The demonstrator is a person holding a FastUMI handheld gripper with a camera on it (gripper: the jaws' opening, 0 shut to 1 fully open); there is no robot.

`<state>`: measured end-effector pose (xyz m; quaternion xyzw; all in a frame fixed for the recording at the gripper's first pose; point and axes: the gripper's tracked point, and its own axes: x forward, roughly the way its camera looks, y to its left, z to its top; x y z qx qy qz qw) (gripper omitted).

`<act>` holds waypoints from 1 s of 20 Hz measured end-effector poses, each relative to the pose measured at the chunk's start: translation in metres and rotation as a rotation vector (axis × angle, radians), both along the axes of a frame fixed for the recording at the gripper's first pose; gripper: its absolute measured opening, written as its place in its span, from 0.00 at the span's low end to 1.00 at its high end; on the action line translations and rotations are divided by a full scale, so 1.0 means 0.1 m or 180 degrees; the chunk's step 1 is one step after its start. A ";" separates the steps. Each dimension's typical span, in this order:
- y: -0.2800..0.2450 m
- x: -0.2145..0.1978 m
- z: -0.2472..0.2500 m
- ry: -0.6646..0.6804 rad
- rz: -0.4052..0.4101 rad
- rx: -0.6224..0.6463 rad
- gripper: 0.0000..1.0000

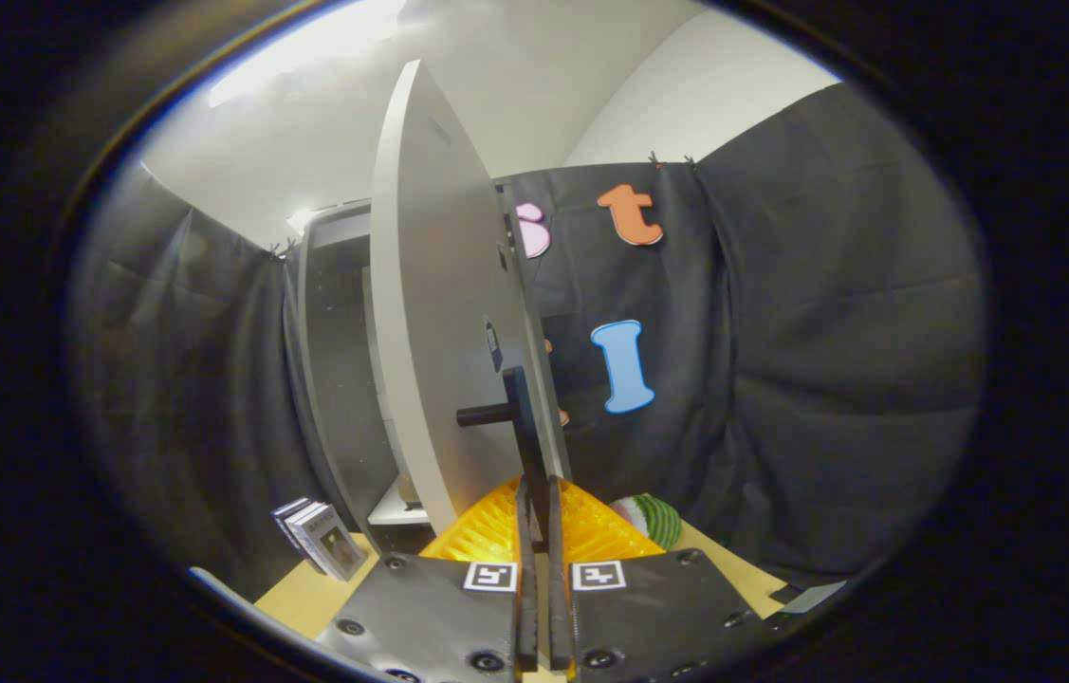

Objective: Open the shoe cabinet door, grab the shoes and put them into the shoe cabinet, then close the shoe cabinet door.

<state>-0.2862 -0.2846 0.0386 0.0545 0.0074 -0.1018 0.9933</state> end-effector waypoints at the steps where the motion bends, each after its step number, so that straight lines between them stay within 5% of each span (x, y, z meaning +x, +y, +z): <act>1: -0.07 -0.03 0.01 -0.0014 -0.0044 0.0008 0.07; 20: -0.66 -0.41 0.12 -0.0109 -0.0364 -0.0001 0.04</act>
